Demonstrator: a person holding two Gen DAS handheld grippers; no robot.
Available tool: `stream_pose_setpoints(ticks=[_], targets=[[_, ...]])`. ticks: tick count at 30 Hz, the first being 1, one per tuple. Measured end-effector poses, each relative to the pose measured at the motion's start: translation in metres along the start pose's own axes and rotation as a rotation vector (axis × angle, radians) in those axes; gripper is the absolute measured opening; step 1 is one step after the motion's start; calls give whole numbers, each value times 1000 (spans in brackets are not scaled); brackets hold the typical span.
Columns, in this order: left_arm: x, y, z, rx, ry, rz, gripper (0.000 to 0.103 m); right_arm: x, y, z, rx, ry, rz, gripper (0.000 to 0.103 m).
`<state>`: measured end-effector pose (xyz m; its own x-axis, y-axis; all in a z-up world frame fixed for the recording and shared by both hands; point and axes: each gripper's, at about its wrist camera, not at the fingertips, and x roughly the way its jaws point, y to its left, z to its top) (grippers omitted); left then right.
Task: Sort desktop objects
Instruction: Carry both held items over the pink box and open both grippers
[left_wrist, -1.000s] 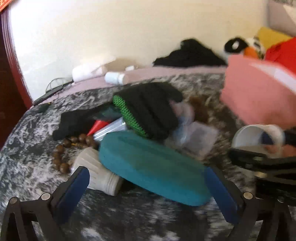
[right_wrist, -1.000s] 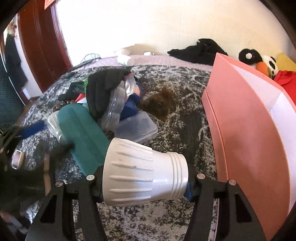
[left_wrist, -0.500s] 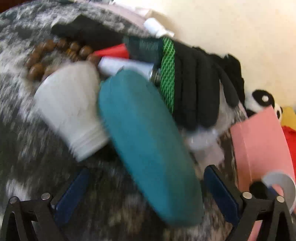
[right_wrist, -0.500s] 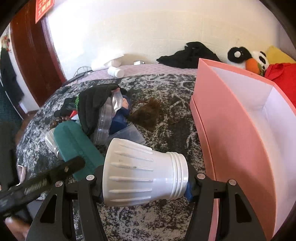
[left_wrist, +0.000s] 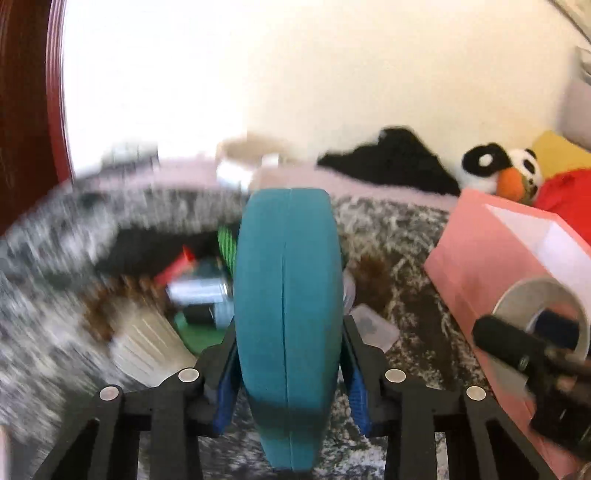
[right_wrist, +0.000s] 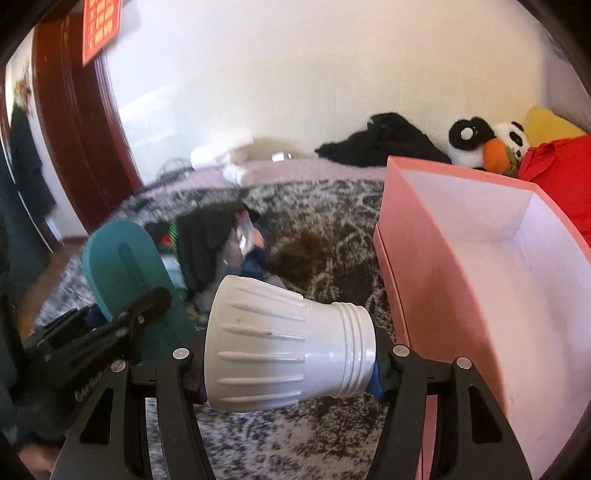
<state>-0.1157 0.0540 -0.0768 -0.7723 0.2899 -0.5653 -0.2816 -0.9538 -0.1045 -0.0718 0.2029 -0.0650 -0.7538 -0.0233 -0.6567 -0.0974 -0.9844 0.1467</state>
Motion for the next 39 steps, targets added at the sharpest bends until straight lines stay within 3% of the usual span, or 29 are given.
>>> stream_pose_setpoints(ticks=[5,9,16,19,20,21,22,24,25,39], targets=[[-33,-21,24,24,-88,-53,41,-62,-16,9,57,-127,6,63],[-46,-68,47,44,-143,-168,41,-116,-48,13,98,-235,-88,63],[-44,-166,66,122,-169,-366,42,-128,-129,4,251,-189,-248,64],[-29,-198,58,175,-129,-375,43,-122,-149,3,288,-159,-300,65],[-24,-200,56,174,-124,-367,49,-122,-154,2,307,-151,-319,65],[-21,-199,54,163,-123,-350,76,-121,-160,1,327,-140,-341,66],[-19,-197,53,150,-131,-339,103,-123,-165,0,340,-130,-373,75],[-19,-193,51,131,-152,-333,103,-127,-174,-5,361,-111,-446,96],[-20,-194,51,135,-158,-332,103,-130,-177,-8,364,-120,-455,98],[-34,-196,51,111,-184,-291,103,-151,-174,-10,325,-178,-526,98]])
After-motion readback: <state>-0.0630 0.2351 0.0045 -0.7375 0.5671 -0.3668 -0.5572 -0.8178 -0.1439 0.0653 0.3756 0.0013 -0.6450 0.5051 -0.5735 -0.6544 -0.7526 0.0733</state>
